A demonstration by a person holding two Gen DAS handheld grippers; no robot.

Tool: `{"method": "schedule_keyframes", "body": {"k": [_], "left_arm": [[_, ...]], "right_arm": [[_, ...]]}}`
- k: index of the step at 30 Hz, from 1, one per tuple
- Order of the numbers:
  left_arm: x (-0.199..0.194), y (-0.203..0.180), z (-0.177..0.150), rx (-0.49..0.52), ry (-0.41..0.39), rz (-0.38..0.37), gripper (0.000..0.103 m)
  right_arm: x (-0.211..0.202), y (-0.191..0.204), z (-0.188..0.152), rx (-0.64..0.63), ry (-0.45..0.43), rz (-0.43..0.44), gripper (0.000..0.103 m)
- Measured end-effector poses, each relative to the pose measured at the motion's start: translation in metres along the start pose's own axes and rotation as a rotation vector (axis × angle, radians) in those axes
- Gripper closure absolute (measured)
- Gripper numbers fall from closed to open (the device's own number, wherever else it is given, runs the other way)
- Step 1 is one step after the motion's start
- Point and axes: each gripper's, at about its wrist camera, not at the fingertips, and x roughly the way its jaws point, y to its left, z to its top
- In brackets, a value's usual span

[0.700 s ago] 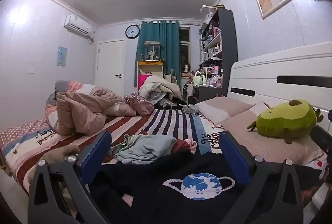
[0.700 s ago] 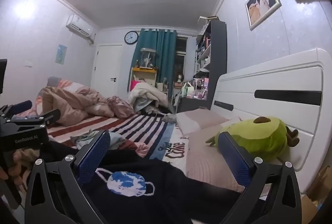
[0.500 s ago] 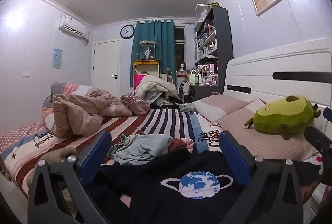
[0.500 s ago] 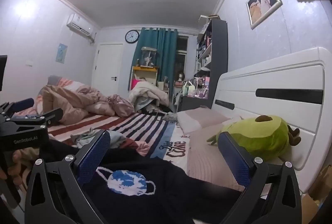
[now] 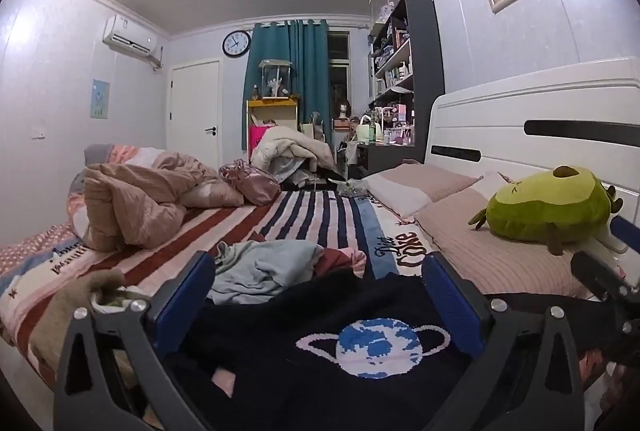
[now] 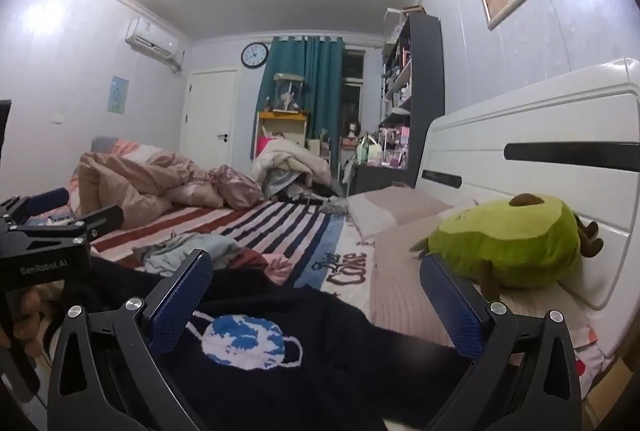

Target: Fold small clothes

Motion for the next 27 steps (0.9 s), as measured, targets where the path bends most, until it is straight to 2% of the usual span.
{"method": "schedule_keyframes", "body": {"k": [9,17,21,27], "left_arm": [[0.009,-0.002,-0.007,0.005,0.009,0.004,0.001],[0.007,-0.004,-0.009,0.003,0.009,-0.007,0.001],[0.007,-0.005,-0.009,-0.004,0.015,-0.007,0.001],[0.005,-0.005,-0.008,-0.010,0.022,-0.016,0.001]], "right_arm": [[0.008,-0.002,-0.013,0.032,0.017,0.066,0.000],[0.002,-0.010,-0.011,0.064,0.015,0.039,0.000],[0.000,-0.011,-0.013,0.052,0.008,-0.002,0.000],[-0.003,-0.016,-0.014,0.064,0.012,0.005,0.000]]}}
